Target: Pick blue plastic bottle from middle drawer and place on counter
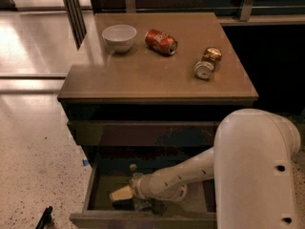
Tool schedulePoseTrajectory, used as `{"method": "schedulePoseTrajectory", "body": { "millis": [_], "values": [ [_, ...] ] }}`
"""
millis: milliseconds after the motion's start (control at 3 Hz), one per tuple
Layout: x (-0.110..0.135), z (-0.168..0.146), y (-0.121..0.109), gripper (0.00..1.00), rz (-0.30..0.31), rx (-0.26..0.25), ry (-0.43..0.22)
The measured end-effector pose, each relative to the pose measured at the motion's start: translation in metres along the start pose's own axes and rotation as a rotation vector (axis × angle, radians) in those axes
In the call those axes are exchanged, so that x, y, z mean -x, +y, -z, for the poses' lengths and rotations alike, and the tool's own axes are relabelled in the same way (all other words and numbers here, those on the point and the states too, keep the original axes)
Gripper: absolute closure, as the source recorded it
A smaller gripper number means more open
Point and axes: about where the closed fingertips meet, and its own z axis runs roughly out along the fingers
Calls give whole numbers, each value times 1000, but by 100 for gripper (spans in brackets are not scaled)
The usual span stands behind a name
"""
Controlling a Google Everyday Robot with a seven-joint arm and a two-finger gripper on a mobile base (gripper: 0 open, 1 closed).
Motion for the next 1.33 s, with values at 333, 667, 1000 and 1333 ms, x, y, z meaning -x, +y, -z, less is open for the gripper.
{"method": "schedulePoseTrajectory", "body": {
  "millis": [333, 667, 1000, 1333],
  "values": [
    [-4, -11, -1, 16, 1, -28, 11],
    [-3, -10, -1, 37, 1, -27, 11],
    [-3, -10, -1, 62, 1, -27, 11],
    [-3, -10, -1, 85, 1, -27, 11]
  ]
}}
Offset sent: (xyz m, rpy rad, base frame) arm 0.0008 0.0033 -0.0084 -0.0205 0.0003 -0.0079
